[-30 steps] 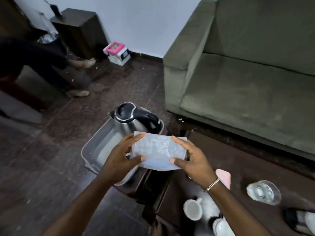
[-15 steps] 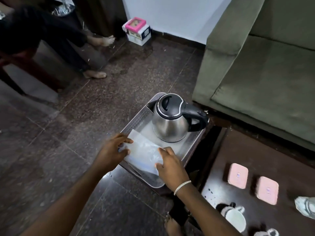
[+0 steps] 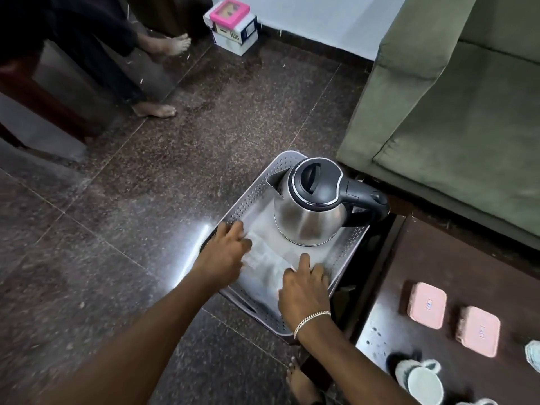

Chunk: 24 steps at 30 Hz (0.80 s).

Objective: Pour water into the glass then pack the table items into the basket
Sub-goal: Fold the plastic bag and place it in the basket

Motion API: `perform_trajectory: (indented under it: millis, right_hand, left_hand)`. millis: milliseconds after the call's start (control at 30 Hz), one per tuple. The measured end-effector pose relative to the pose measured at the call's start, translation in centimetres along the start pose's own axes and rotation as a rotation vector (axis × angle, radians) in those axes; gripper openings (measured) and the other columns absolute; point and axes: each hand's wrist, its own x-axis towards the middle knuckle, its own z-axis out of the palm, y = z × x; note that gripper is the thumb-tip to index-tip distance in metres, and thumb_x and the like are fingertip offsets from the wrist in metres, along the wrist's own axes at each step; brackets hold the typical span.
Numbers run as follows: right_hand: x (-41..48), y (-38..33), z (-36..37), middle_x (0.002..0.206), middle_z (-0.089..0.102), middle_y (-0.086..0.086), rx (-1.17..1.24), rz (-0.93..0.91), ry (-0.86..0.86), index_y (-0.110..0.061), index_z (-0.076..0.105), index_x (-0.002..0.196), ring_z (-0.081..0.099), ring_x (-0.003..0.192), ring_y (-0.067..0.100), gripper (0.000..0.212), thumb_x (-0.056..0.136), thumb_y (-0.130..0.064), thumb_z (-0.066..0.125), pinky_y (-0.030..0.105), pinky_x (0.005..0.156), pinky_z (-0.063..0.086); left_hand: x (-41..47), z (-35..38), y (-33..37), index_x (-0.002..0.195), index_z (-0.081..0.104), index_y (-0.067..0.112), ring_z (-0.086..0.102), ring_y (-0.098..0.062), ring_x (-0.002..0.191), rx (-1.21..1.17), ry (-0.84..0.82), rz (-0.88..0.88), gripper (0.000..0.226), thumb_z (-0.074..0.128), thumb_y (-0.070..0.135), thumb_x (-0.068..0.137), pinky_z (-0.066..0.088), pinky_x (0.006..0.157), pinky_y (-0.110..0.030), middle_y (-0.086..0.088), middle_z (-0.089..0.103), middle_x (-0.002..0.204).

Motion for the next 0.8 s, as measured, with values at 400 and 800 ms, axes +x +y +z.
perform_trajectory:
  millis: [400,800]
  right_hand:
    - [1.8,0.1,0.5,0.131,0.046,0.01,0.0,-0.285,-0.238,-0.019,0.063,0.118,0.043,0.123,0.041,0.023,0.099,-0.022,0.051,0.053,0.097,0.048]
    - [0.6,1.1,-1.1,0.136,0.048,0.015,-0.077,-0.365,-0.167,-0.009,0.06,0.128,0.049,0.126,0.039,0.033,0.096,-0.007,0.054,0.05,0.1,0.045]
  left_hand:
    - [0.5,1.5,1.7,0.122,0.048,0.036,0.041,-0.033,0.123,-0.043,-0.259,-0.036,0.071,0.091,0.049,0.067,0.043,0.108,-0.045,0.0,0.036,0.13]
    - [-0.4,-0.6,4.1,0.138,0.043,0.021,0.04,-0.038,0.132,0.074,-0.252,-0.151,0.082,0.088,0.048,0.075,0.046,0.105,-0.048,-0.009,0.038,0.142]
